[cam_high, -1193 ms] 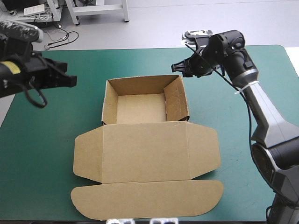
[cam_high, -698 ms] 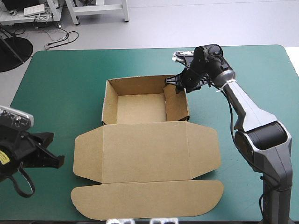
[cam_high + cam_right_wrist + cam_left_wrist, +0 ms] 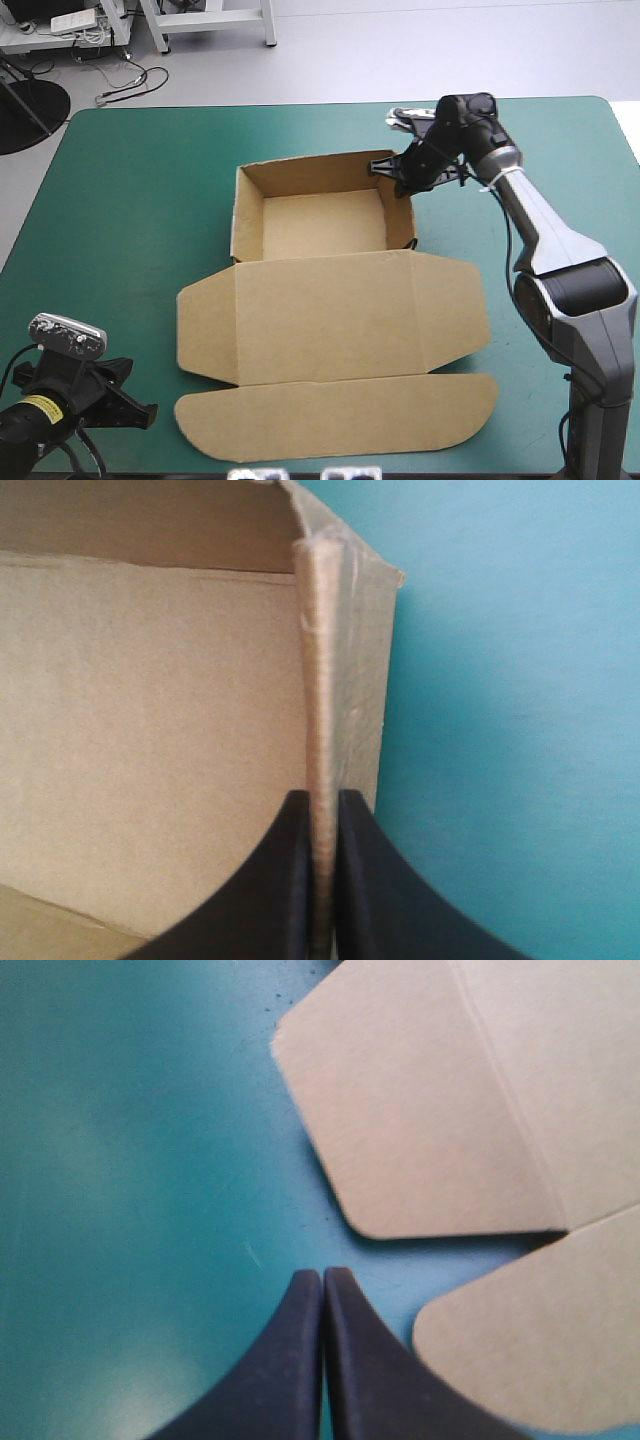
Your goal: Fold the box
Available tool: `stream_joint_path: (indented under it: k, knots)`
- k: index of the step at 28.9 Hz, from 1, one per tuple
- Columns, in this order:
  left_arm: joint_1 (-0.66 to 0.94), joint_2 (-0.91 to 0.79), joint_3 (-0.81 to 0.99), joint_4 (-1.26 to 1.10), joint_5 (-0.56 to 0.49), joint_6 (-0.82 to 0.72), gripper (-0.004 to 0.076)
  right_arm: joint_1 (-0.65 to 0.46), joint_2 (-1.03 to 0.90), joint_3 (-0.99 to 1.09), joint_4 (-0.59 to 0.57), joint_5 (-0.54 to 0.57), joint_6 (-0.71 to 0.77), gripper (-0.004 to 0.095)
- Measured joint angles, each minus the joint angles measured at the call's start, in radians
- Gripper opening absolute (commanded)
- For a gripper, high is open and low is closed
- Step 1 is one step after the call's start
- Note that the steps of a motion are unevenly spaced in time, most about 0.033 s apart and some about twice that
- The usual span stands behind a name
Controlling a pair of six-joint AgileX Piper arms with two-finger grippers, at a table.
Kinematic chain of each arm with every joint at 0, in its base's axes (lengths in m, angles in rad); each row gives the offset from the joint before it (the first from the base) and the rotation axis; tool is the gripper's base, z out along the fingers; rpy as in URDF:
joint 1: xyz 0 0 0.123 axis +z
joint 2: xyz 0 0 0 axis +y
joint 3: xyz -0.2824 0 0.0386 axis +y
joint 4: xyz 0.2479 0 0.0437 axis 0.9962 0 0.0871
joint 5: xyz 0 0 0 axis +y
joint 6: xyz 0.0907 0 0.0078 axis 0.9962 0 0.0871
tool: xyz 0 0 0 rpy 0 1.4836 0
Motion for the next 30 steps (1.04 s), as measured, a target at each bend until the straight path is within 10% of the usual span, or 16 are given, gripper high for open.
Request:
stream_joint_path:
  k: [12,22,30]
  knots:
    - [0.0,0.0,0.0,0.03,-0.083,-0.003,-0.001,-0.498,-0.158,0.0,-0.056,0.002,-0.085,-0.0019]
    - [0.0,0.0,0.0,0.03,-0.095,-0.003,-0.001,-0.679,-0.131,0.161,-0.172,-0.002,-0.138,-0.0005]
    - [0.0,0.0,0.0,0.032,-0.096,-0.003,-0.001,-0.684,-0.098,0.211,-0.209,-0.012,-0.17,0.0405]
